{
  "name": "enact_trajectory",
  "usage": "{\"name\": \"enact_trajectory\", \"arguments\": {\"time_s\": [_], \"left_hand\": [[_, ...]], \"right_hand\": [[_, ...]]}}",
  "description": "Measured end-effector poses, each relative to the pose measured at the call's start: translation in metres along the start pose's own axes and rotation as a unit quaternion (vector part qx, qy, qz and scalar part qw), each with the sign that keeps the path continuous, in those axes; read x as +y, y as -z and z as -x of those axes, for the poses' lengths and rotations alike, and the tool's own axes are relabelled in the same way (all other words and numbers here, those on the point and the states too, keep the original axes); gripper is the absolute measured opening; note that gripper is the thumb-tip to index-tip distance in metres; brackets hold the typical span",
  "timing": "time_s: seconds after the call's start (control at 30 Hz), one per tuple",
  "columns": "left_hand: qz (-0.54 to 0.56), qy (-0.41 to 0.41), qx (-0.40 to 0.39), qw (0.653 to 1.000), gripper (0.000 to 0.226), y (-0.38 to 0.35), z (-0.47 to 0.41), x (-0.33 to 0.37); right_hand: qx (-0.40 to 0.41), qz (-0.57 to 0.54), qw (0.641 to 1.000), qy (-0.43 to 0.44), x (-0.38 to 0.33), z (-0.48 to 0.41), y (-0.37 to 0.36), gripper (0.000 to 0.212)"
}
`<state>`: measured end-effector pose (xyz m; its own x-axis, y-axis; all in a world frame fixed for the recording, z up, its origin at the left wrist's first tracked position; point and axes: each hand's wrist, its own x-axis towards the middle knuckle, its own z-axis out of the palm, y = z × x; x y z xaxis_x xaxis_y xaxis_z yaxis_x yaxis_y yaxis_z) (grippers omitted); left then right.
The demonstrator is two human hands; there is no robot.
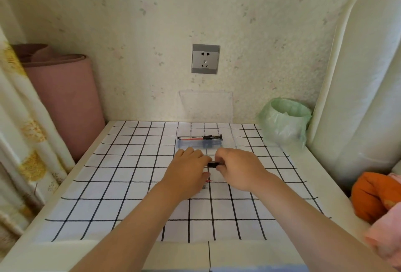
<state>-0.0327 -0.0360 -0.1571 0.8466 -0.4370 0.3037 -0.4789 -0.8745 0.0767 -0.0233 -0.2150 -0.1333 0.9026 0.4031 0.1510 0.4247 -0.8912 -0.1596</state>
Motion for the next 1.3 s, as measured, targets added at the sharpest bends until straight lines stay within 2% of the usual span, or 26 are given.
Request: {"name": "enact_trajectory", "arguments": {"time_s": [0.1,0.27,0.47,0.6,0.8,1.03,1.3], "left_hand": [[0.020,0.025,-0.042,0.999,0.028,0.005,-0.001,0.000],[0.088,0.047,-0.110,0.989,0.022,0.011,0.001,-0.001],[0.141,0.063,-0.113,0.982,0.023,0.018,0.002,0.002],[0.160,0.051,-0.118,0.979,0.010,0.021,0.004,-0.003],[0.215,0.064,-0.117,0.968,0.008,0.027,0.009,-0.012],[0.189,0.080,-0.113,0.972,0.010,0.031,0.010,-0.013],[0.158,0.126,-0.107,0.974,0.014,0.034,0.010,-0.017]], "right_hand": [[-0.033,-0.039,0.999,0.014,-0.006,0.004,0.003,0.016],[-0.084,-0.018,0.996,0.025,-0.013,0.008,0.001,0.026],[-0.137,-0.061,0.989,0.001,-0.013,0.007,0.003,0.030],[-0.131,-0.062,0.989,0.010,-0.016,0.008,0.004,0.030],[-0.096,-0.052,0.994,0.033,-0.018,0.006,0.005,0.032],[-0.081,-0.071,0.994,0.018,-0.019,0.009,0.004,0.029],[-0.140,-0.091,0.985,-0.046,0.001,0.010,0.008,0.023]]}}
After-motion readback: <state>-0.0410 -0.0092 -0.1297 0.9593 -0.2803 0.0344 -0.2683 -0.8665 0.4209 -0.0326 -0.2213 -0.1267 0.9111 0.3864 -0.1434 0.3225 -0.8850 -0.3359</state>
